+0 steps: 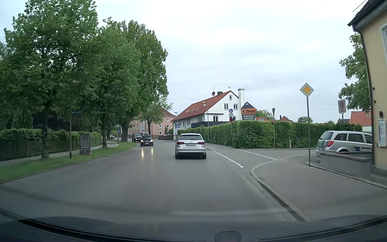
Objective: Follow the waypoints while adhering to traffic rules and regulations
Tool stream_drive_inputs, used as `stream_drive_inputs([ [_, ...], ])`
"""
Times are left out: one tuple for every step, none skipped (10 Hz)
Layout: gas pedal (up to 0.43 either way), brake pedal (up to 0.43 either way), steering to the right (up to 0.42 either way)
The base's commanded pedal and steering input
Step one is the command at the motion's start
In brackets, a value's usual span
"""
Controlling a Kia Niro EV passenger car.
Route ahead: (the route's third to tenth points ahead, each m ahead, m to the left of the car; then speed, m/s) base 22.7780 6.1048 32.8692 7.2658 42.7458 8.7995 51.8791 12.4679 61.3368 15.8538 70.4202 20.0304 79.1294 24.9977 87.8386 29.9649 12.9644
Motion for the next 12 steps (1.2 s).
stream_drive_inputs([
  [0.079, 0.000, -0.015],
  [0.079, 0.000, -0.016],
  [0.079, 0.000, -0.018],
  [0.067, 0.000, -0.020],
  [0.067, 0.000, -0.024],
  [0.067, 0.000, -0.027],
  [0.067, 0.000, -0.028],
  [0.067, 0.000, -0.028],
  [0.067, 0.000, -0.028],
  [0.067, 0.000, -0.028],
  [0.067, 0.000, -0.029],
  [0.067, 0.000, -0.030],
])
